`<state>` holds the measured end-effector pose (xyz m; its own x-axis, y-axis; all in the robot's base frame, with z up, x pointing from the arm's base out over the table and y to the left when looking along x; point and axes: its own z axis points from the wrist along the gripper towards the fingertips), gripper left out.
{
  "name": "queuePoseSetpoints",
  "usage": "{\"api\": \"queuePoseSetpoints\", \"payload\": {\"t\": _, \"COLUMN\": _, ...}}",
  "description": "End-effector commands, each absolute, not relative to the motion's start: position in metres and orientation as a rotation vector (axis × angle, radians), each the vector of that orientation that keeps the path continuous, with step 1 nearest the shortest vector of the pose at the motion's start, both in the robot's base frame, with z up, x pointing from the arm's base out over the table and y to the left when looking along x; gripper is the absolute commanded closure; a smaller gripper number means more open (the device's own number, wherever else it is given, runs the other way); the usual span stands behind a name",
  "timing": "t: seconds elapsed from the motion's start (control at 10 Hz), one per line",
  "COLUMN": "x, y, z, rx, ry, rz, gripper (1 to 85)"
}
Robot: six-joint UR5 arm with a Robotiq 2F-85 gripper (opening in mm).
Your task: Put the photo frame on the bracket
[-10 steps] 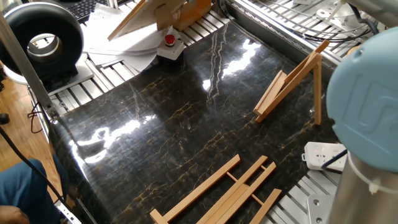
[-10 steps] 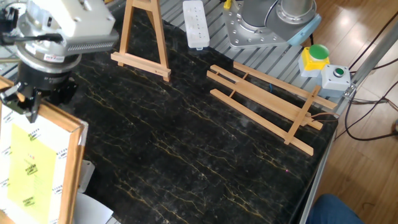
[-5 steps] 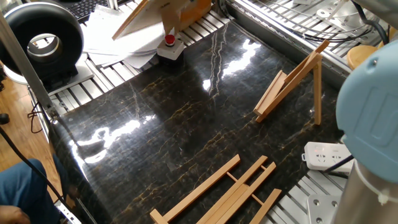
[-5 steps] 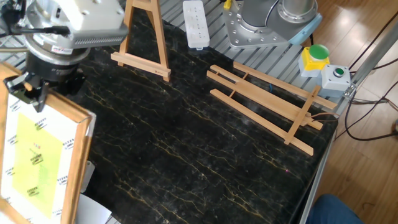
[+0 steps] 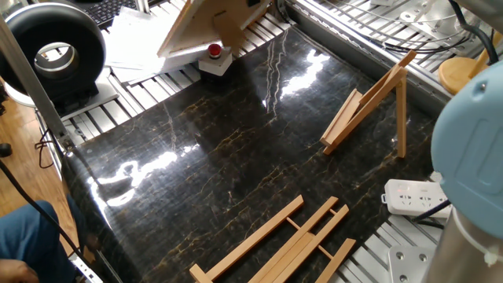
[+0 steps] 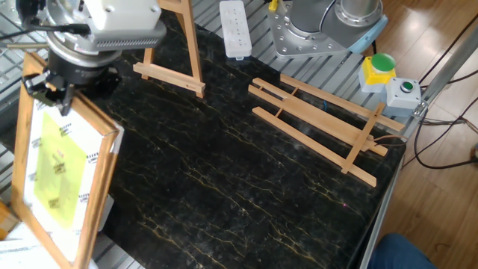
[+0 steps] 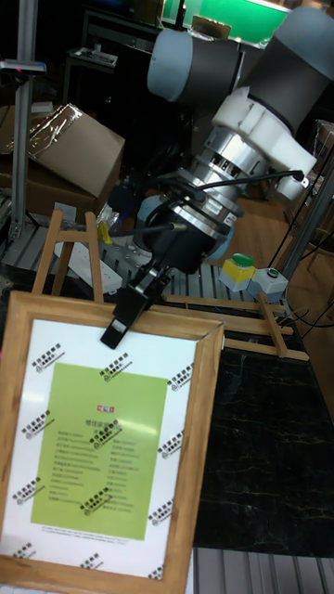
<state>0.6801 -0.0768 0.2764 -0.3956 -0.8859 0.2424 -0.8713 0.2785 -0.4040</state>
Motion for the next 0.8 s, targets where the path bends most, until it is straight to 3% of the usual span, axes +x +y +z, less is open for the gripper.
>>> {"api": "queuePoseSetpoints", "payload": {"t": 0.0, "x": 0.658, "y": -0.084, "z": 0.281, "rx": -1.704, "ry": 2.549, "rz": -0.751, "gripper": 84.7}}
{"api": "queuePoseSetpoints", "payload": {"t": 0.4, "x": 0.635, "y": -0.084, "z": 0.273, "rx": -1.698, "ry": 2.639, "rz": -0.667, "gripper": 84.7}}
{"api": "queuePoseSetpoints", "payload": {"t": 0.7, "x": 0.645, "y": -0.086, "z": 0.268, "rx": -1.731, "ry": 2.612, "rz": -0.664, "gripper": 84.7}}
